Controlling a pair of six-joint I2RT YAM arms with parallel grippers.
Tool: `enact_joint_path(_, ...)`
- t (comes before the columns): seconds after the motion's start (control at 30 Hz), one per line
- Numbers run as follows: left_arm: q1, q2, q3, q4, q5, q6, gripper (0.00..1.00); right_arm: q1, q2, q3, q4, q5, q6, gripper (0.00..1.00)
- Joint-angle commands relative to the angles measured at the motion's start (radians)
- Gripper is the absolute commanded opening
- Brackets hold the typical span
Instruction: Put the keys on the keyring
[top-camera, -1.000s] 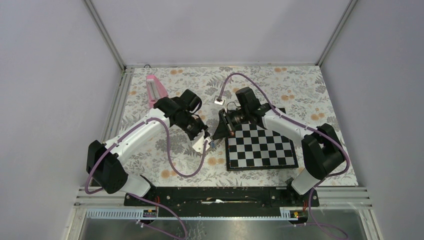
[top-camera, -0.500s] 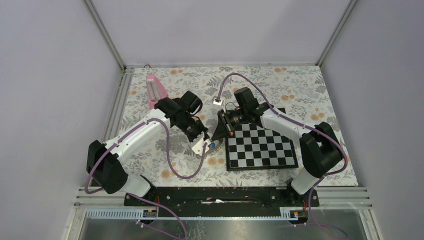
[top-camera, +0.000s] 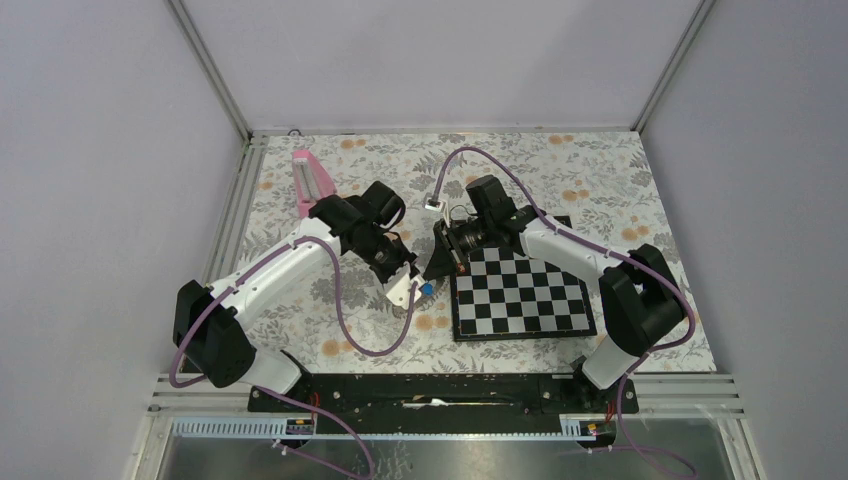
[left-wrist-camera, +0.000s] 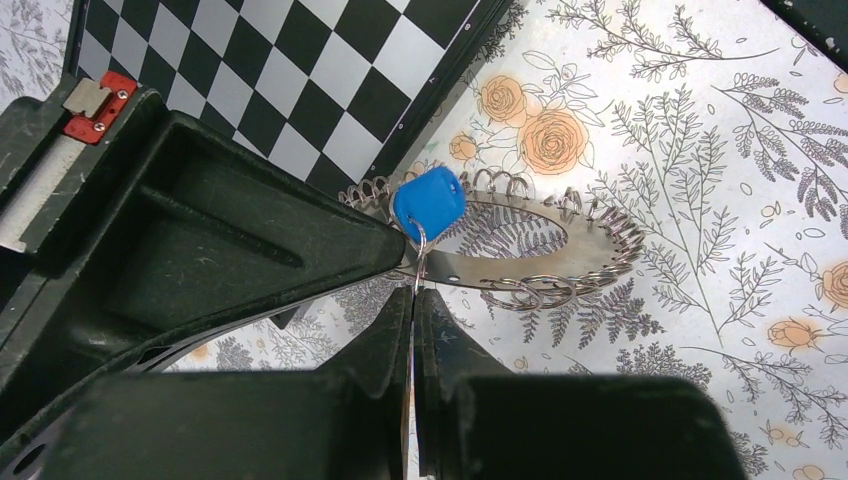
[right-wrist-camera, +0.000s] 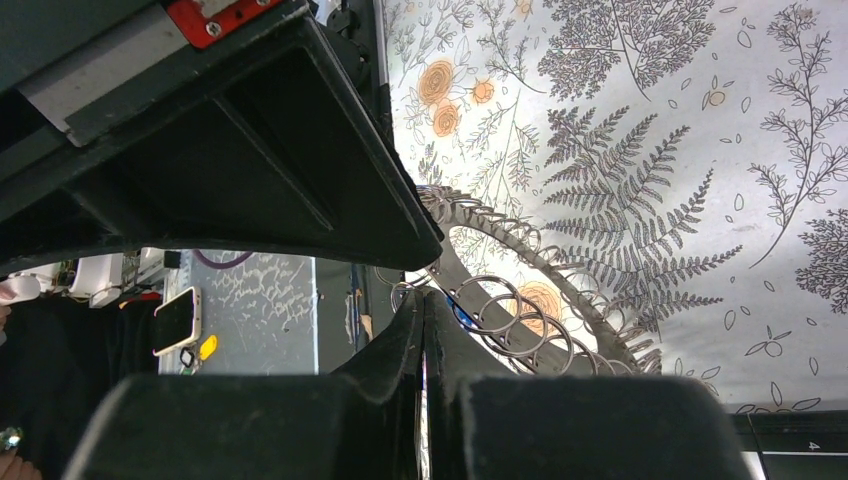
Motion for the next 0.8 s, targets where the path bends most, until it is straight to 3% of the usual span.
enact_joint_path(0.0, -0.010, -0.023, 0.009, 0.062, 0.054, -0.045, 0.00, 0.011, -0.022, 0.024, -0.008, 0.074, -0.040, 0.00)
enact_joint_path(0.77, -0.001, -0.045, -0.025, 0.235, 0.079, -0.322, 0.00, 0.011, -0.069, -0.004, 0.009, 0.132, -0.051, 0.00)
